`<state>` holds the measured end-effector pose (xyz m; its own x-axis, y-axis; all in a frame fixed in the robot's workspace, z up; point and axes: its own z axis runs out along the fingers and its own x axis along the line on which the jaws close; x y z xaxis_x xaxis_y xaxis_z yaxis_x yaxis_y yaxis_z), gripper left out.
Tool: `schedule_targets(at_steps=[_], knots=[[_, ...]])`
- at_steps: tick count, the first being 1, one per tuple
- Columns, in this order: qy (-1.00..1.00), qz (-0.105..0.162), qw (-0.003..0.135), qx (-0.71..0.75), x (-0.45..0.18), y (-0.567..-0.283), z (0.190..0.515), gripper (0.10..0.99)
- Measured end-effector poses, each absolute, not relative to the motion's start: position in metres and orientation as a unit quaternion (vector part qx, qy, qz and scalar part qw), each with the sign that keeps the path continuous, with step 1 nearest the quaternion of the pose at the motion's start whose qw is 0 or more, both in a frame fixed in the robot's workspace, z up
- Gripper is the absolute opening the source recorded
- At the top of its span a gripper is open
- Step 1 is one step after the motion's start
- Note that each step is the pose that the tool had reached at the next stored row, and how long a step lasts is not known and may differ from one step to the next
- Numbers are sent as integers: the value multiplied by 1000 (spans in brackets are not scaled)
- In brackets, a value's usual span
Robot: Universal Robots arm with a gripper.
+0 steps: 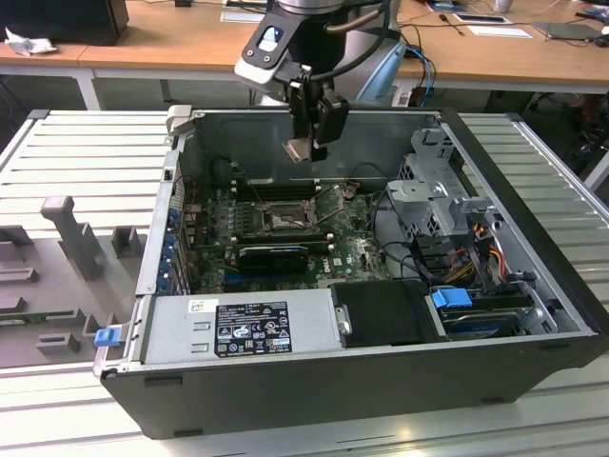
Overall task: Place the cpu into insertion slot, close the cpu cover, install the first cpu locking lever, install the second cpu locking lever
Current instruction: 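Place the cpu into insertion slot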
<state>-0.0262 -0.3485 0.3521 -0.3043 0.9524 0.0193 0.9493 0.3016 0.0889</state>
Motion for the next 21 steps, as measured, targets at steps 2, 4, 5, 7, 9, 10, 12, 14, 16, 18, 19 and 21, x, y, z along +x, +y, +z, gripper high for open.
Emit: schedule_targets(at_steps=[2, 4, 5, 7, 9, 10, 12, 14, 16, 18, 19, 21], knots=[[806, 41, 19, 590, -26, -349, 351, 533], [806, 41, 18, 590, -26, -349, 349, 533], [806, 40, 17, 590, -26, -349, 349, 533], [804, 39, 18, 593, -26, -349, 348, 533], [797, 38, 19, 602, -26, -349, 348, 533], [792, 38, 19, 609, -26, -349, 348, 533], [784, 38, 19, 619, -26, -349, 348, 533], [774, 38, 20, 632, -26, -349, 347, 533], [769, 37, 20, 638, -26, -349, 347, 533], [758, 37, 21, 651, -26, -349, 347, 533], [753, 37, 21, 657, -26, -349, 347, 533], [748, 37, 22, 663, -26, -349, 347, 533]])
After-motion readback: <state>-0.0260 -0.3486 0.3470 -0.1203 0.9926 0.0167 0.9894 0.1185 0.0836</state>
